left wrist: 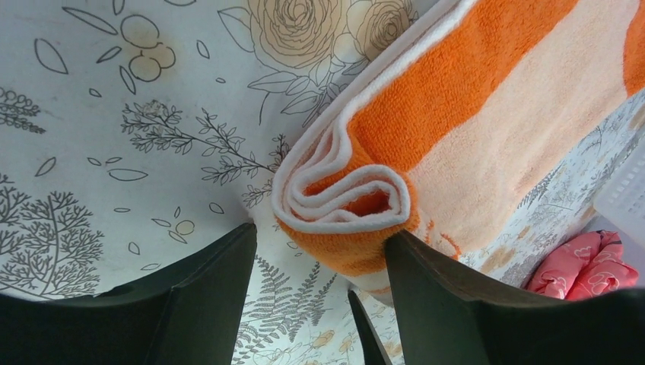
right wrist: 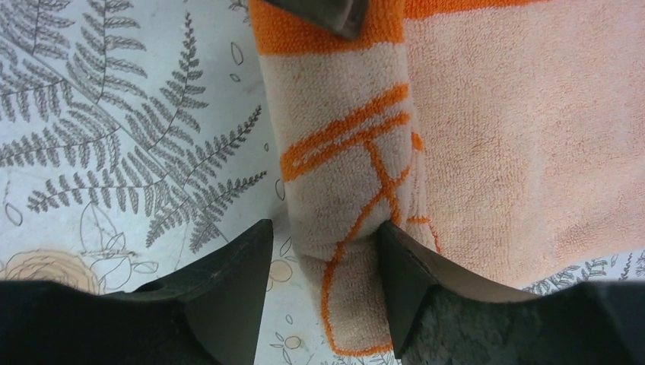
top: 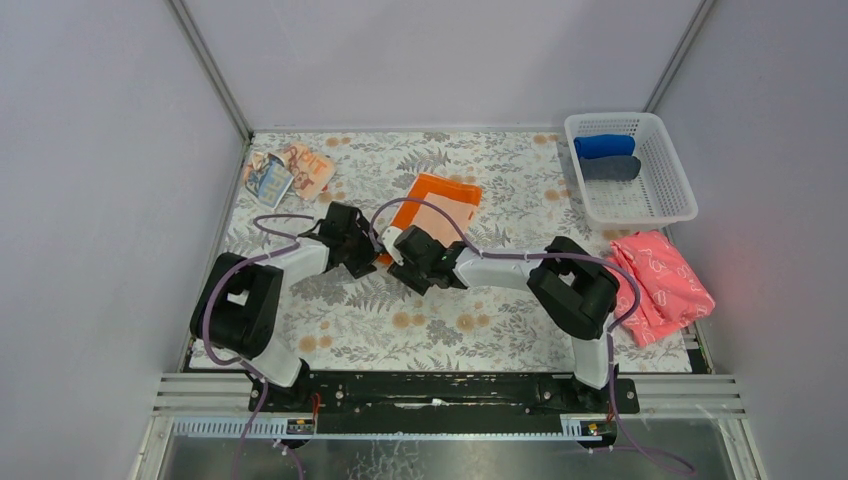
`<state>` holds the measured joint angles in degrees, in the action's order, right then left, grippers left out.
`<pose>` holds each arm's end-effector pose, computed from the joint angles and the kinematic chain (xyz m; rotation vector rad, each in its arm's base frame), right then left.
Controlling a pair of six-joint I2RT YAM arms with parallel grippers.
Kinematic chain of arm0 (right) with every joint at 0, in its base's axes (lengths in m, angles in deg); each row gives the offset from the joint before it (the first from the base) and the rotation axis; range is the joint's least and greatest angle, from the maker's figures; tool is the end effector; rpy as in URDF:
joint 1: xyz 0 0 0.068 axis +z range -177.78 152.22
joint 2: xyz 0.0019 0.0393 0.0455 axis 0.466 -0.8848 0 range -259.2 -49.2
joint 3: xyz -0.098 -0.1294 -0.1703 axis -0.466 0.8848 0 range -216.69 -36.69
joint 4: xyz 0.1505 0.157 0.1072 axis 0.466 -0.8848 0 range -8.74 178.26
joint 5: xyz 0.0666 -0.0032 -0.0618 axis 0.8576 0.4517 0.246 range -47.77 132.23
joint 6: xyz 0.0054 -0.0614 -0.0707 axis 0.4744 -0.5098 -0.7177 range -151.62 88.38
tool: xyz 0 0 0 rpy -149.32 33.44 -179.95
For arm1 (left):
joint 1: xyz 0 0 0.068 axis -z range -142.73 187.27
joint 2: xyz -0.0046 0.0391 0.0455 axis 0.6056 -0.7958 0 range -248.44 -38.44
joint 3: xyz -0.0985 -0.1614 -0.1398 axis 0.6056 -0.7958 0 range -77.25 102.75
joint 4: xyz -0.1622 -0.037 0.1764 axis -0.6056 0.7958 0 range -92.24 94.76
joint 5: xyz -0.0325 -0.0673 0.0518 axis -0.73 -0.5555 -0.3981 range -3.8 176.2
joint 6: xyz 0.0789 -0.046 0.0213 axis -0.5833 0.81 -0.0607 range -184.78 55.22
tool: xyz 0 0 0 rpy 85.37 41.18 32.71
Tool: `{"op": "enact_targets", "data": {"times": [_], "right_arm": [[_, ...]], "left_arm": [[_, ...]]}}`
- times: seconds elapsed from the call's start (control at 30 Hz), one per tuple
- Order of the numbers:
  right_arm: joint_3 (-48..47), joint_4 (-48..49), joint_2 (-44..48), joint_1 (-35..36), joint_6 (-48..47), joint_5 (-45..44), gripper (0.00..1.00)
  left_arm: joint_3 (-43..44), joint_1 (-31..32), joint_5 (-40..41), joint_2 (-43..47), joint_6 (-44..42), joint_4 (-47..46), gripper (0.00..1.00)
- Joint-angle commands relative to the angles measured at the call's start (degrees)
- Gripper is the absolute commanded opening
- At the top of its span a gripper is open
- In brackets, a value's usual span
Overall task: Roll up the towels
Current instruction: Roll the towel at the center of the board.
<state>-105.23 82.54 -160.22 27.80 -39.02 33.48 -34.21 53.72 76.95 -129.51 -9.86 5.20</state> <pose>0.2435 0.3325 0.0985 -1.1979 2.0906 0.2070 0.2919 -0.1003 0.0817 -0.8154 2.5405 -0.6590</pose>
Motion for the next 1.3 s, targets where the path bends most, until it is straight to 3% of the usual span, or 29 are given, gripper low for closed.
{"op": "enact_targets", "data": {"times": [0.0, 0.13, 0.3, 0.47, 0.7, 0.9, 1.1, 1.27], "right_arm": [[0.34, -9.73, -7.33, -0.67, -0.42, -3.64, 0.59], [-1.91, -12.74, -9.46, -0.23, -0.32, 0.87, 0.50], [-3.75, -15.37, -9.57, -0.02, 0.34, 7.15, 0.21], [-5.35, -15.30, -5.43, -0.01, 3.09, 26.57, 0.00], [-6.21, -9.88, -2.25, -0.51, 9.71, 44.21, 0.00], [0.78, 8.45, -2.09, -6.25, 26.52, 57.24, 0.00], [7.22, 20.85, -5.07, -11.76, 39.00, 62.54, 0.00], [7.48, 20.02, -8.88, -12.89, 41.76, 62.83, 0.00]], "left_arm": [[-2.15, -0.10, 4.60, -5.02, -4.06, 9.78, 0.63], [-1.94, -0.08, 4.76, -5.08, -4.37, 10.06, 0.64], [-1.97, -0.14, 5.61, -2.91, -4.55, 11.43, 0.64], [-2.74, -0.11, 8.14, 2.50, -4.96, 14.97, 0.65], [-3.98, -0.10, 9.77, 9.09, -5.68, 20.22, 0.70], [-3.94, -0.19, 11.61, 14.09, -6.02, 23.95, 0.73], [-5.27, -0.19, 10.35, 13.43, -6.40, 24.04, 0.70], [-4.52, -0.19, 10.76, 15.58, -5.30, 23.93, 0.73]]}}
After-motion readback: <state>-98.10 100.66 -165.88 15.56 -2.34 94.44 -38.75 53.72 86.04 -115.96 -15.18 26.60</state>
